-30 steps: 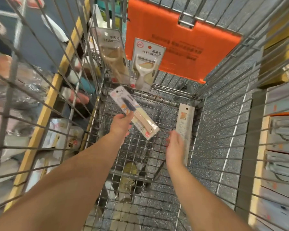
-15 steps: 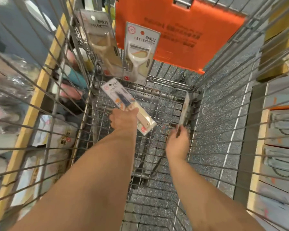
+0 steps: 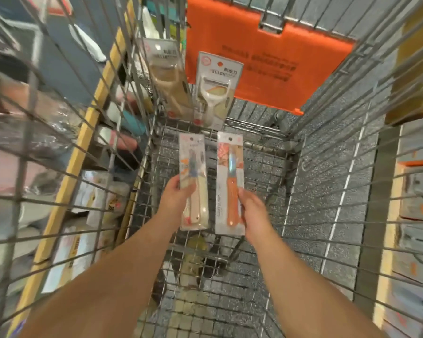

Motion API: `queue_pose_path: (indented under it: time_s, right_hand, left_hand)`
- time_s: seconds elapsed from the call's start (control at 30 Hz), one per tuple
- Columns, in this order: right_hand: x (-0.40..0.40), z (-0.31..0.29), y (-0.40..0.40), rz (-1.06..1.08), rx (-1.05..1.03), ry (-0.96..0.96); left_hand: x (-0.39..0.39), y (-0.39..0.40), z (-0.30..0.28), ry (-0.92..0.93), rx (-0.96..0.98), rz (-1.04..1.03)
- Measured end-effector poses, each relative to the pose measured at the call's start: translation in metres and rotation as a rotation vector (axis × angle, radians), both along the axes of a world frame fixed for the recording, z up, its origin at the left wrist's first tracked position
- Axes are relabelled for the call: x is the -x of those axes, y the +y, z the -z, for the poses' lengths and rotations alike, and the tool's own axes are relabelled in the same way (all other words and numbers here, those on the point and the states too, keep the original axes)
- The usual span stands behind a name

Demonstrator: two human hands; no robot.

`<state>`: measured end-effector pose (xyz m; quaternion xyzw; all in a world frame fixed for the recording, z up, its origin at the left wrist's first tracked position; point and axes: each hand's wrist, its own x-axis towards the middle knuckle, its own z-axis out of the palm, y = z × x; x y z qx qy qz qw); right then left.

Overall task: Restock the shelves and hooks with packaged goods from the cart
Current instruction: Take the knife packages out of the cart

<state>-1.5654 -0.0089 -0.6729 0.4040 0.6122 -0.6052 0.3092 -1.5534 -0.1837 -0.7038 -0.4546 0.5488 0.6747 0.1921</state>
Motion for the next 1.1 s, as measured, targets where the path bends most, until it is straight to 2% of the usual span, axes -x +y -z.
queue_pose_path:
  time_s: [0.07,0.2,0.37,0.43,0.53,0.6,0.7,0.83,1.0,1.1]
  right_hand:
    - [-0.001,-0.004,-0.012,-0.123,0.018,0.015]
    - [-0.001,-0.006,-0.038,-0.475,-0.097,0.059]
    - [0.003,-0.012,-0.048,-0.621,-0.058,0.094]
    - [0.017,-0.015,-0.049,-0.616,-0.091,0.127]
    - [0.055,-0.021,-0.048,-0.444,-0.232,0.248]
    - [0.089,-0.021,-0.049,-0.306,-0.240,0.322]
    - [0.132,-0.026,-0.060,-0.238,-0.191,0.361]
    - [0.156,-0.024,-0.087,-0.268,-0.075,0.402]
    - [0.159,-0.021,-0.106,-0.239,-0.193,0.579]
    - [0.152,-0.030,-0.102,-0.369,-0.289,0.734]
  left_hand:
    - [-0.008,0.001,-0.009,0.068,-0.100,-0.017]
    - [-0.008,0.006,-0.020,0.150,-0.118,-0.069]
    - [-0.005,-0.003,-0.018,0.120,-0.148,-0.083]
    - [-0.006,-0.009,-0.019,0.132,-0.146,-0.069]
    - [-0.011,-0.015,-0.018,0.165,-0.192,-0.130]
    - [-0.018,-0.017,-0.016,0.145,-0.198,-0.191]
    - [-0.023,-0.016,-0.011,0.153,-0.212,-0.177]
    - [-0.020,-0.014,-0.010,0.186,-0.166,-0.197]
    - [-0.030,-0.017,-0.006,0.185,-0.156,-0.198]
    - [-0.037,-0.020,-0.010,0.173,-0.156,-0.164]
